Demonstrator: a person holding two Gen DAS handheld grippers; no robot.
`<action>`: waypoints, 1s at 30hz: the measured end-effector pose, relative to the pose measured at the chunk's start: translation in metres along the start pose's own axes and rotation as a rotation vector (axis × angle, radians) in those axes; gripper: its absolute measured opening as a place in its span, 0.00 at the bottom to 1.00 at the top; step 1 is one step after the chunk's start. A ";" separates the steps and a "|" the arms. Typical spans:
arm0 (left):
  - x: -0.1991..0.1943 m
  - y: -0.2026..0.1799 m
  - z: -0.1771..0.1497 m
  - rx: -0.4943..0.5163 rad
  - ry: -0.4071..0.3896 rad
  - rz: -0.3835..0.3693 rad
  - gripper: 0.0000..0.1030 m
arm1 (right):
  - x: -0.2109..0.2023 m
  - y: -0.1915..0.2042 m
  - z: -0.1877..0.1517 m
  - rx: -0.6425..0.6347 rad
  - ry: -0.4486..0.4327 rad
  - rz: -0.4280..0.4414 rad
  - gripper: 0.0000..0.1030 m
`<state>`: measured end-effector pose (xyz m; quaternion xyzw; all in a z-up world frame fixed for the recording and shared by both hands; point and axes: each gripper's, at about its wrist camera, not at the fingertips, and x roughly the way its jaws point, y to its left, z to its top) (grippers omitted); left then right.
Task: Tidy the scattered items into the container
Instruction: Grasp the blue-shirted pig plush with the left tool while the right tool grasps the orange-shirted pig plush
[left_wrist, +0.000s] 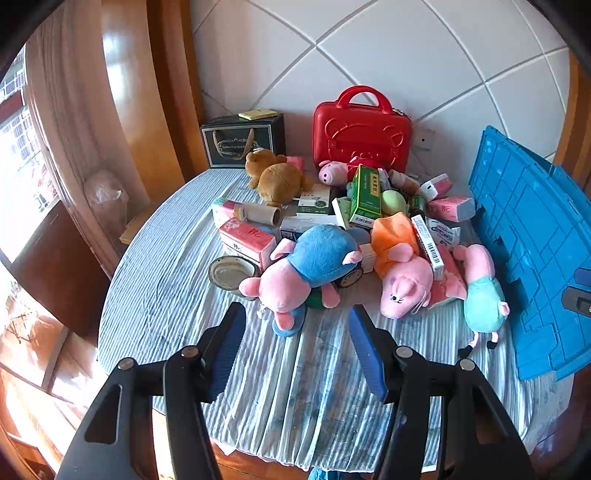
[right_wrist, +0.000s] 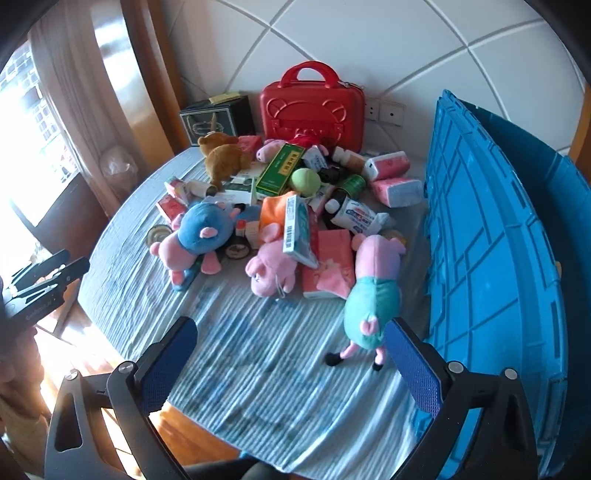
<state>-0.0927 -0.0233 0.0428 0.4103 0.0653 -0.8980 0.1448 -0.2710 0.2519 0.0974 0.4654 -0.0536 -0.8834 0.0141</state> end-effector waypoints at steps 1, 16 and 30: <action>0.006 0.002 -0.001 -0.017 0.006 0.000 0.55 | 0.006 -0.001 0.002 -0.006 0.001 0.002 1.00; 0.095 0.026 0.006 -0.003 0.104 -0.035 0.55 | 0.102 0.004 0.007 0.110 0.124 0.013 1.00; 0.177 0.063 0.036 0.199 0.163 -0.194 0.55 | 0.169 0.054 0.029 0.291 0.175 -0.052 1.00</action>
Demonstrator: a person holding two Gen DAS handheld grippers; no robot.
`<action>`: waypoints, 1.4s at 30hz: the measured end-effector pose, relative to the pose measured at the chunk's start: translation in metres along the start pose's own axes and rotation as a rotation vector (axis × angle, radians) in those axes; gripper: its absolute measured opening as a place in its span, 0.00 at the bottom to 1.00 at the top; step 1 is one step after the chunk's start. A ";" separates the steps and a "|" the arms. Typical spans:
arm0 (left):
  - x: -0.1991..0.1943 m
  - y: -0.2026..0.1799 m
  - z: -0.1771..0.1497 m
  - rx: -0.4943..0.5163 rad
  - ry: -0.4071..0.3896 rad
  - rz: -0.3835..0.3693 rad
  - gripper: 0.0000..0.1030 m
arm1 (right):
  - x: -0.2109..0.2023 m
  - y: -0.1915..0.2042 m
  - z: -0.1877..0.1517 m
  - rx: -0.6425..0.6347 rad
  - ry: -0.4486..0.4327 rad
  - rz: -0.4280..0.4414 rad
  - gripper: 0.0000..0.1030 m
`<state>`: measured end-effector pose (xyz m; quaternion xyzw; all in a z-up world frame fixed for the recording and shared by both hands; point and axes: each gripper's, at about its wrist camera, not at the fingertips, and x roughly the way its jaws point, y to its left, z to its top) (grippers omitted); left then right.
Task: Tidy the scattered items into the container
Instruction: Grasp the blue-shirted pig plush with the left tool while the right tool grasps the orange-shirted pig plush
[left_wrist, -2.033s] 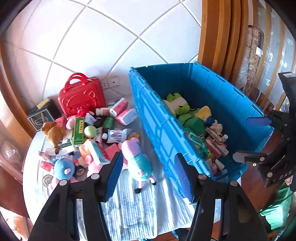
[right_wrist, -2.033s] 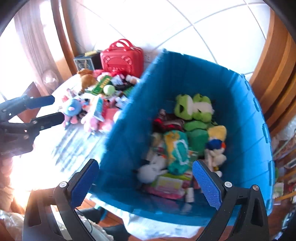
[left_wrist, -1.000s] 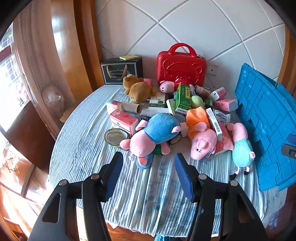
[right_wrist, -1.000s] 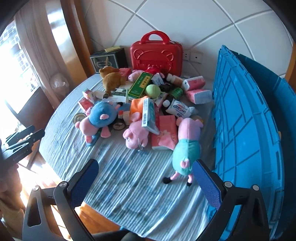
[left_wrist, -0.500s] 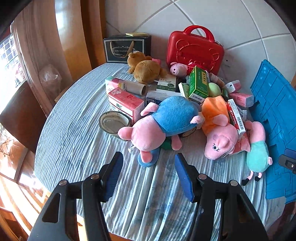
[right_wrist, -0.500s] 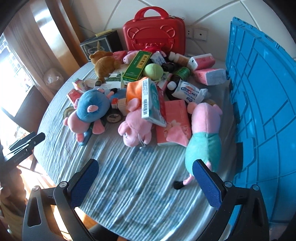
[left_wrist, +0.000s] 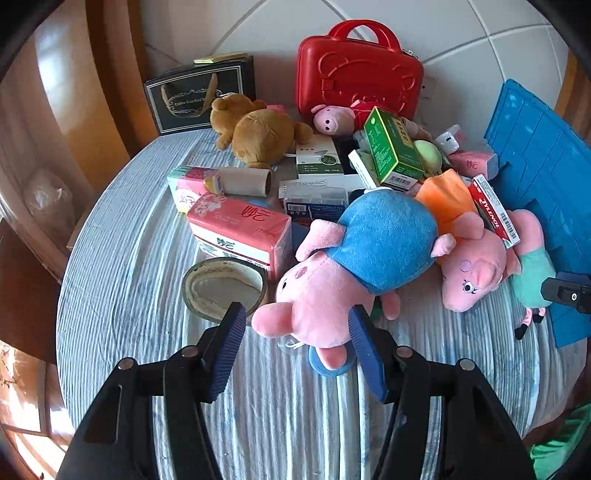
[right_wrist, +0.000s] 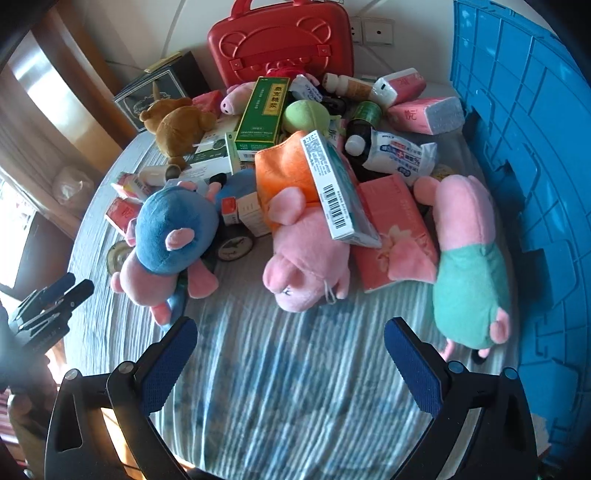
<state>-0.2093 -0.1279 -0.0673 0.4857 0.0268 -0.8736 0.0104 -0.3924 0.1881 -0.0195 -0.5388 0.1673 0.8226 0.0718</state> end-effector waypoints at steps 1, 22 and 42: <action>0.007 -0.002 0.002 0.019 0.010 -0.011 0.55 | 0.004 0.003 0.001 0.004 0.006 -0.006 1.00; 0.087 -0.042 0.043 0.250 0.069 -0.060 0.81 | 0.092 -0.018 0.043 0.132 0.087 -0.101 1.00; 0.105 -0.074 0.046 0.264 0.118 -0.091 0.70 | 0.127 -0.014 0.048 0.077 0.102 -0.059 0.67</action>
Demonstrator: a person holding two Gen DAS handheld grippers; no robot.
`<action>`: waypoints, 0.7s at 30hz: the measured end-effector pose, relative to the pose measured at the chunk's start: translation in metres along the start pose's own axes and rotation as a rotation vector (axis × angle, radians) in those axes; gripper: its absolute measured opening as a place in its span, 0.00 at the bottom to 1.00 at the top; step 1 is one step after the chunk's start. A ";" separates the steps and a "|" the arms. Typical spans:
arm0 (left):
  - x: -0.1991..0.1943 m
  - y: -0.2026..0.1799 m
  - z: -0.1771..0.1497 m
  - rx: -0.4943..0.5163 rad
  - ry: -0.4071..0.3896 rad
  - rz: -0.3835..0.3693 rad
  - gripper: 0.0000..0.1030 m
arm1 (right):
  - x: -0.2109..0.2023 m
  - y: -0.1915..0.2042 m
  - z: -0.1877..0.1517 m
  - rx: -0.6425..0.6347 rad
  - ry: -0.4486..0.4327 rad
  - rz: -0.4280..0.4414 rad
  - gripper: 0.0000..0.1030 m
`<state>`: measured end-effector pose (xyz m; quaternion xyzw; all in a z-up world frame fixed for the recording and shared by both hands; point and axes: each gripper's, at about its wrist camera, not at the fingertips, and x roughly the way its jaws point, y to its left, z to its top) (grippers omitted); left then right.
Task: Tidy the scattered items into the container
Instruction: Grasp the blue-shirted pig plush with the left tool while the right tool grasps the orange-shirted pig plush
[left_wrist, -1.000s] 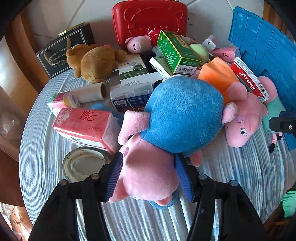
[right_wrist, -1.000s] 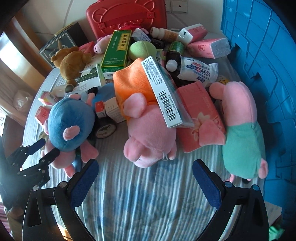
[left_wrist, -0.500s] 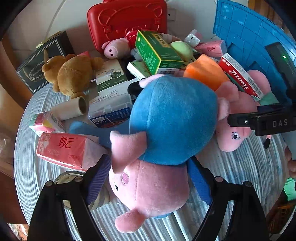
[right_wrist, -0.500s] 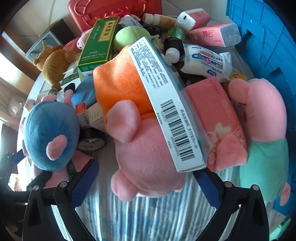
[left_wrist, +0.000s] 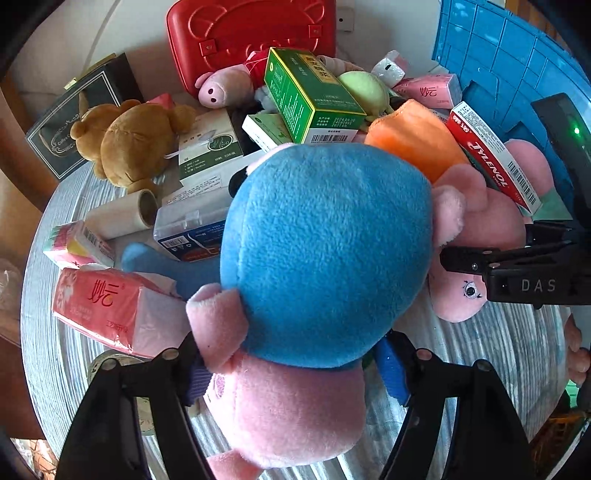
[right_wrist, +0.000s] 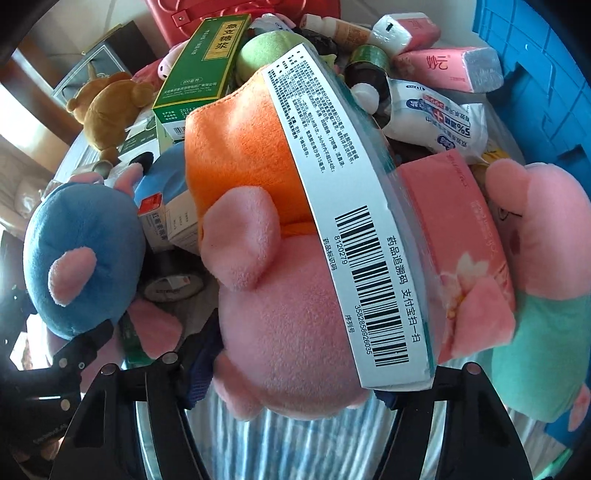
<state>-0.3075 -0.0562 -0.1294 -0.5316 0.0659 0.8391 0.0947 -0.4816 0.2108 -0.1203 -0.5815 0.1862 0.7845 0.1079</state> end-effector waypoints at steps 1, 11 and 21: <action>0.000 -0.001 0.000 -0.001 -0.002 0.001 0.68 | 0.003 -0.001 0.001 0.005 0.003 0.004 0.66; -0.040 -0.004 -0.006 -0.026 -0.078 -0.012 0.60 | -0.041 0.011 -0.014 -0.047 -0.090 0.020 0.56; -0.114 -0.019 -0.002 -0.060 -0.239 0.011 0.60 | -0.127 0.031 -0.027 -0.127 -0.265 0.029 0.56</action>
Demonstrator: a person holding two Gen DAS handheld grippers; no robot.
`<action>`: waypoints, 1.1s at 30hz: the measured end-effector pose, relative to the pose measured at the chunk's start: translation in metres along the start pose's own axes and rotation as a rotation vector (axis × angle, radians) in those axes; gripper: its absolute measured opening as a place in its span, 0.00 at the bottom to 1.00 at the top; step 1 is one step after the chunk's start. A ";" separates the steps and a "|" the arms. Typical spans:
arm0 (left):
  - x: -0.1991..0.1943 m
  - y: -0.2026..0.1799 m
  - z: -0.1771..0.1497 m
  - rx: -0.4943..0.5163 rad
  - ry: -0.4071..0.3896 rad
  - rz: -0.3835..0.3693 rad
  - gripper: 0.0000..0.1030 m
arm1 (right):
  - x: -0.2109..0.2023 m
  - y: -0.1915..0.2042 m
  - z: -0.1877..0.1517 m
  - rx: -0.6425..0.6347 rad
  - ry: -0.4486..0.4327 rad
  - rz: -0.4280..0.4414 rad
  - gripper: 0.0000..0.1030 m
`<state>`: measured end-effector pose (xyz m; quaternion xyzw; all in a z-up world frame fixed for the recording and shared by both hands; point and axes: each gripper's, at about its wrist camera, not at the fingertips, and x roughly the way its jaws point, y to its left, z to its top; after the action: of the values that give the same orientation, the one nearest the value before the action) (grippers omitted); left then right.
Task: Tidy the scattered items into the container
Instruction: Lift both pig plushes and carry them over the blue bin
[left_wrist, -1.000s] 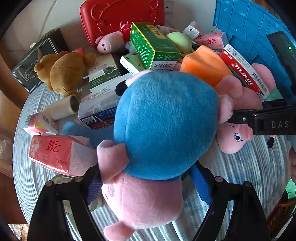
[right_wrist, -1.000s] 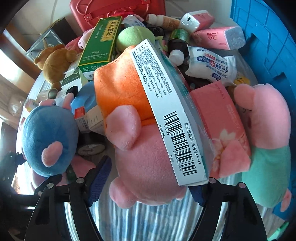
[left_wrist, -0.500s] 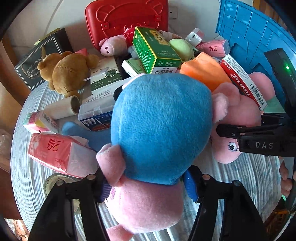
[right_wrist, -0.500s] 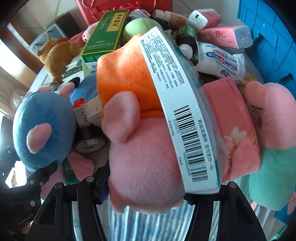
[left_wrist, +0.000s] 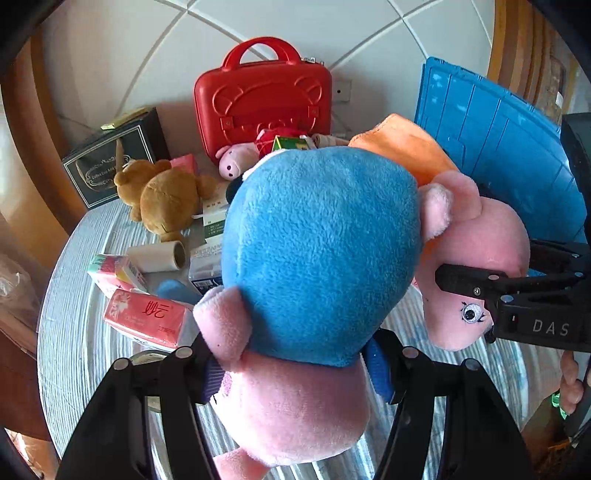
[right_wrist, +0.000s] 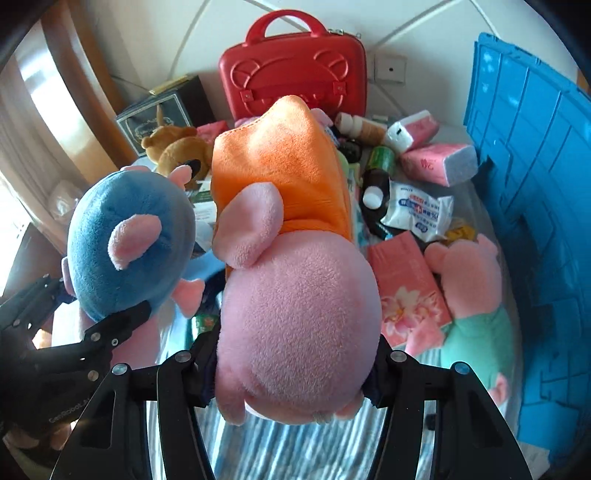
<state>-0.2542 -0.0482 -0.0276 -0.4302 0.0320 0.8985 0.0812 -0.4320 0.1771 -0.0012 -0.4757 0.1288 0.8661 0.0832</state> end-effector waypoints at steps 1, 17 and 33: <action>-0.006 -0.002 0.002 -0.003 -0.014 0.008 0.60 | -0.010 -0.002 -0.001 -0.009 -0.014 -0.001 0.56; -0.090 -0.076 0.036 -0.177 -0.194 0.177 0.60 | -0.138 -0.062 0.011 -0.200 -0.246 0.042 0.56; -0.154 -0.150 0.075 -0.050 -0.330 0.110 0.60 | -0.243 -0.106 0.006 -0.122 -0.435 -0.083 0.57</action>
<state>-0.1906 0.0913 0.1409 -0.2765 0.0191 0.9605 0.0254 -0.2787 0.2749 0.1919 -0.2869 0.0355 0.9503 0.1157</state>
